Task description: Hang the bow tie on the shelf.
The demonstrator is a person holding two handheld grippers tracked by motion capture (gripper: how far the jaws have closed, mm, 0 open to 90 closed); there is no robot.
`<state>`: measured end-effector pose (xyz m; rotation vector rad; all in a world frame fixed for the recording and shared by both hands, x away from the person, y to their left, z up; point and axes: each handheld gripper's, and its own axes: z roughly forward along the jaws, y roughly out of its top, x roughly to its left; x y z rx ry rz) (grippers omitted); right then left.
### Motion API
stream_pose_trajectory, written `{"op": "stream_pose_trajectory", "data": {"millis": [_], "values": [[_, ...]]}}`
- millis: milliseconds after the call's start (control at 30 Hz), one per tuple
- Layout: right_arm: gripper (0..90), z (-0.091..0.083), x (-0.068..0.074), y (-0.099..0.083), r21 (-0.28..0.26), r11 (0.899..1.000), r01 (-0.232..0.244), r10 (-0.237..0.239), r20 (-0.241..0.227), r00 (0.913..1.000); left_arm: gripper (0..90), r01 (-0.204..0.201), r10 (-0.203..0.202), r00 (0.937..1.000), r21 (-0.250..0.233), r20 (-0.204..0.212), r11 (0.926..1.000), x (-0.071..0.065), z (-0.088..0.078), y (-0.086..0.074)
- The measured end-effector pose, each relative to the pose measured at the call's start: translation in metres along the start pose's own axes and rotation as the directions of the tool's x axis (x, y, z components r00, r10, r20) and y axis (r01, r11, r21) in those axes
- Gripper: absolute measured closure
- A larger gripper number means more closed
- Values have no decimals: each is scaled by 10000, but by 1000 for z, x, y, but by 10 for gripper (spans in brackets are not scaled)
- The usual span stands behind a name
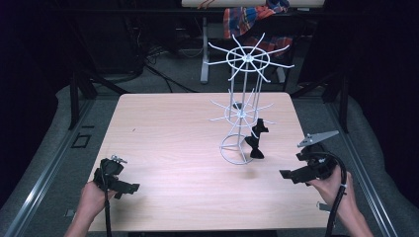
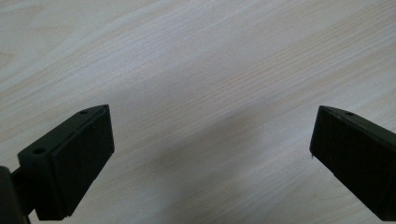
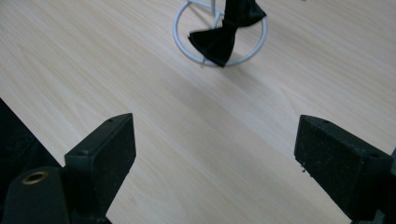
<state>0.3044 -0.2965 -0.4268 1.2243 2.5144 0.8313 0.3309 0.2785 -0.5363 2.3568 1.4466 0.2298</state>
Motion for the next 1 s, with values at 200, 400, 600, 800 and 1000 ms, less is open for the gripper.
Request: {"op": "stream_pose_trajectory", "data": {"millis": [200,400,600,800,1000], "values": [[114,4,-4,-22,200,9991,-387,389,-128,9992,0,-32,32,10000,19,-9,10000,-1,0,1],[113,13,-7,-36,465,9962,-741,755,-311,9967,0,-45,45,10000,22,-22,10000,-2,1,1],[116,27,-10,-47,921,9910,-971,1009,-373,9942,0,-68,68,10000,-11,21,10000,-1,0,1],[116,48,-7,-55,1631,9819,-964,1035,-356,9940,0,-128,129,9999,-76,40,9999,-2,-1,2],[114,52,-9,-56,1799,9795,-905,998,-434,9941,0,-149,150,9999,-71,30,9999,-2,-2,2]]}}
